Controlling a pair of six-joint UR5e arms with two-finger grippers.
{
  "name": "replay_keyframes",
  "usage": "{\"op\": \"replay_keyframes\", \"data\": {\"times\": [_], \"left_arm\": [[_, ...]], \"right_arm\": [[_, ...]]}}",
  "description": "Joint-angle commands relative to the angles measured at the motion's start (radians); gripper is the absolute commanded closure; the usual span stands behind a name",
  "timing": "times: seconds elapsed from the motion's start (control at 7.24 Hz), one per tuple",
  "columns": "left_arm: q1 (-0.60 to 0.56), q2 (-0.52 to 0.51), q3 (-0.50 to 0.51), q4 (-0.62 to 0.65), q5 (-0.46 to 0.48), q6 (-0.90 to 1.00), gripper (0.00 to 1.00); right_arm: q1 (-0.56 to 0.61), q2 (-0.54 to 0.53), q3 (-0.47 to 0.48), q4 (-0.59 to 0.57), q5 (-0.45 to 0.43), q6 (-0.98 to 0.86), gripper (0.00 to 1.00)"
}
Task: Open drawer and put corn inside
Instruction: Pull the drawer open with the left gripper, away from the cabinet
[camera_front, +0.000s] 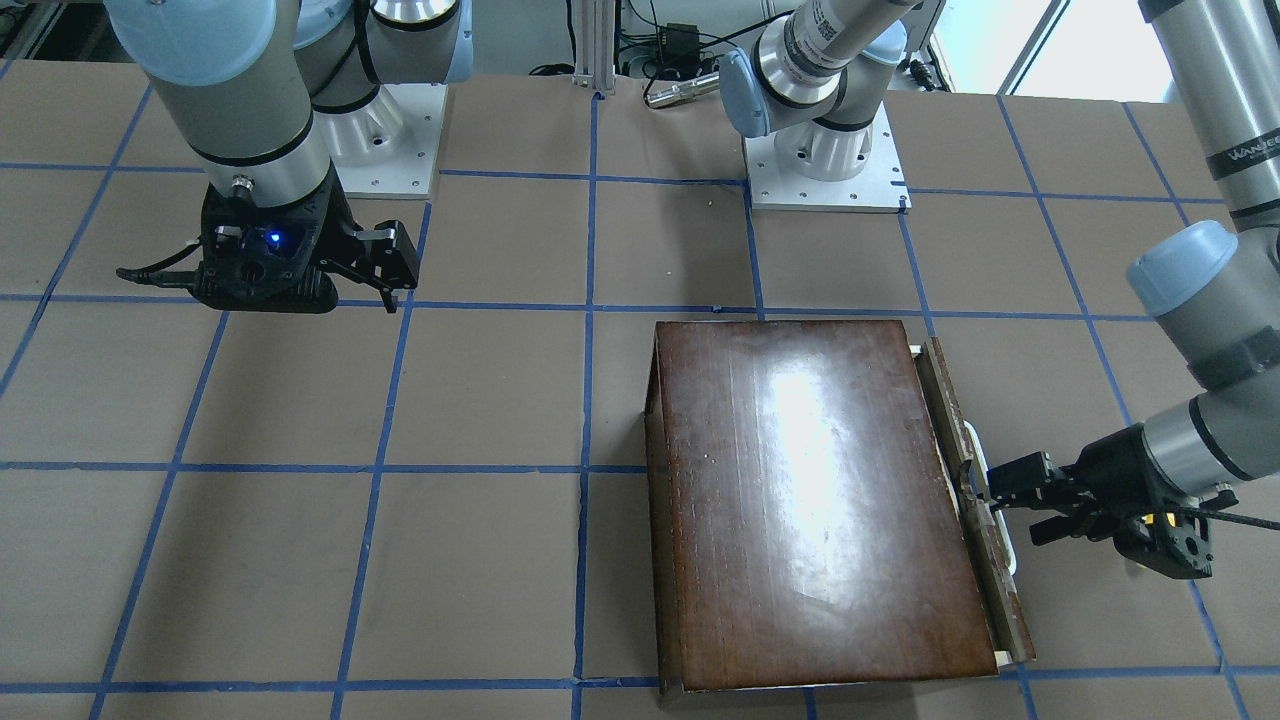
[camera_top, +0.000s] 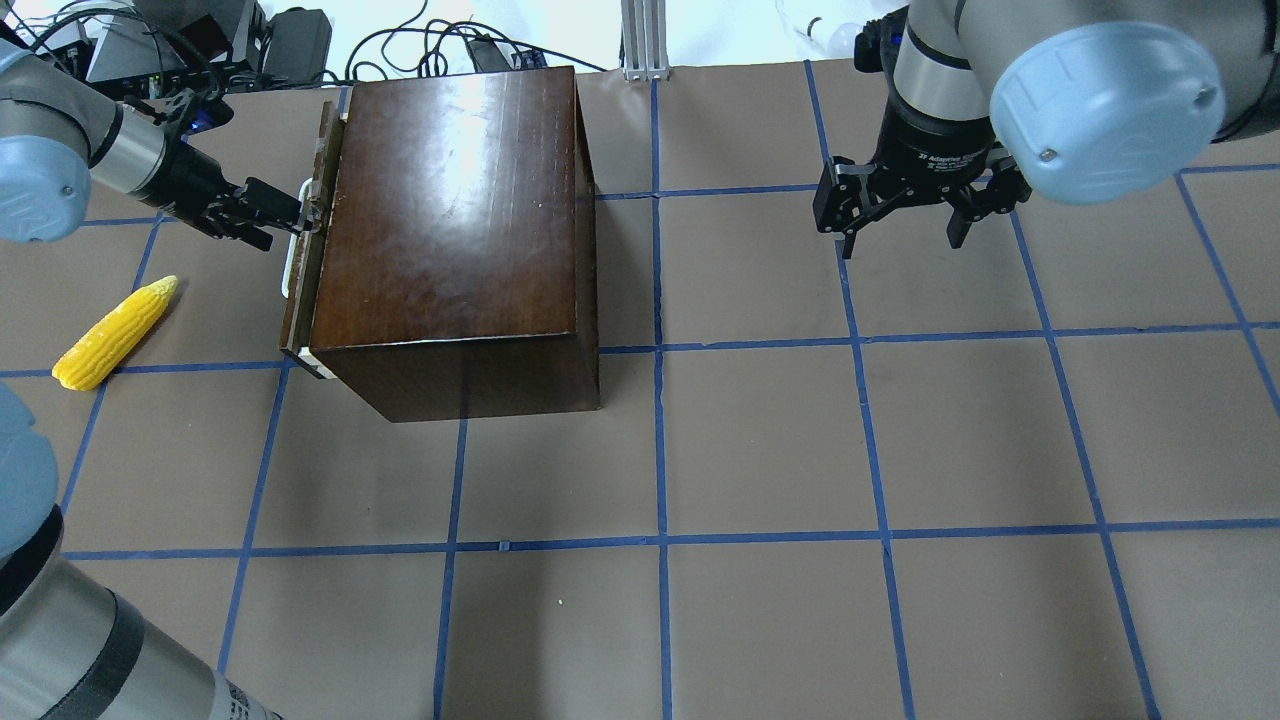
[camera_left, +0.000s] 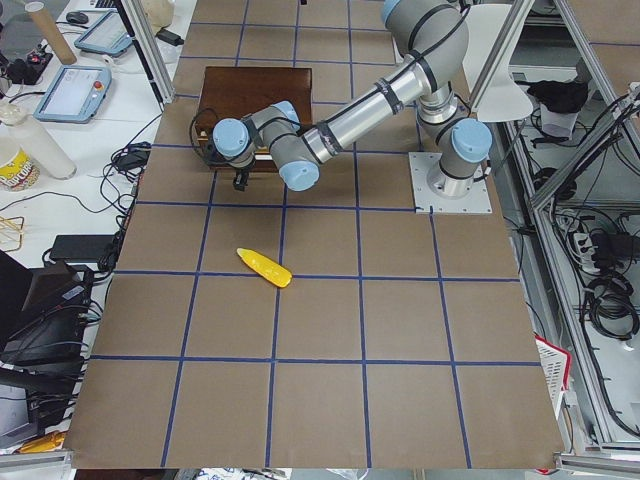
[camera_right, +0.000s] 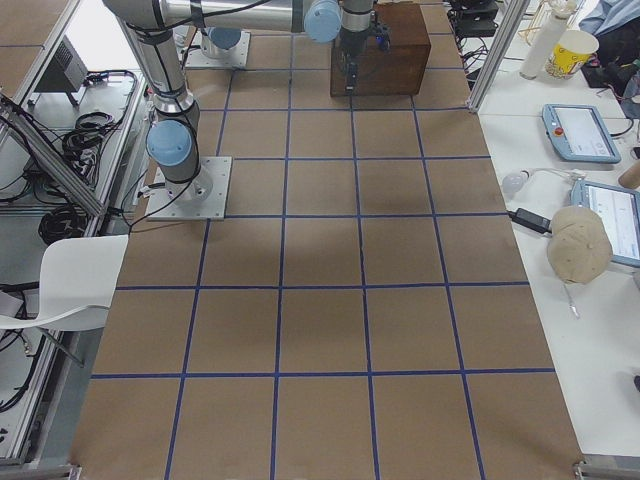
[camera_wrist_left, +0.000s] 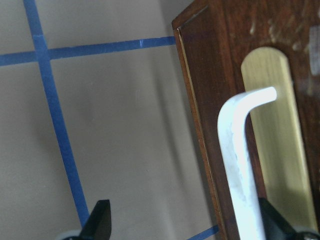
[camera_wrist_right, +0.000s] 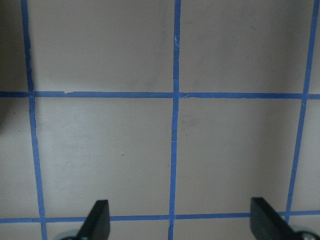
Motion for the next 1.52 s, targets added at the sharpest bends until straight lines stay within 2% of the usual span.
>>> {"op": "replay_keyframes", "data": {"times": [0.0, 0.83, 1.11, 1.38], "left_arm": [[0.012, -0.002, 0.003, -0.004, 0.002, 0.03, 0.0], [0.053, -0.017, 0.039, -0.045, 0.003, 0.098, 0.0], [0.056, -0.018, 0.058, -0.047, 0.056, 0.113, 0.0], [0.058, -0.023, 0.065, -0.06, 0.06, 0.135, 0.0]], "right_arm": [[0.0, 0.0, 0.0, 0.0, 0.0, 0.0, 0.0], [0.0, 0.0, 0.0, -0.001, 0.0, 0.0, 0.0], [0.0, 0.0, 0.0, 0.0, 0.0, 0.0, 0.0], [0.0, 0.0, 0.0, -0.001, 0.0, 0.0, 0.0]]}}
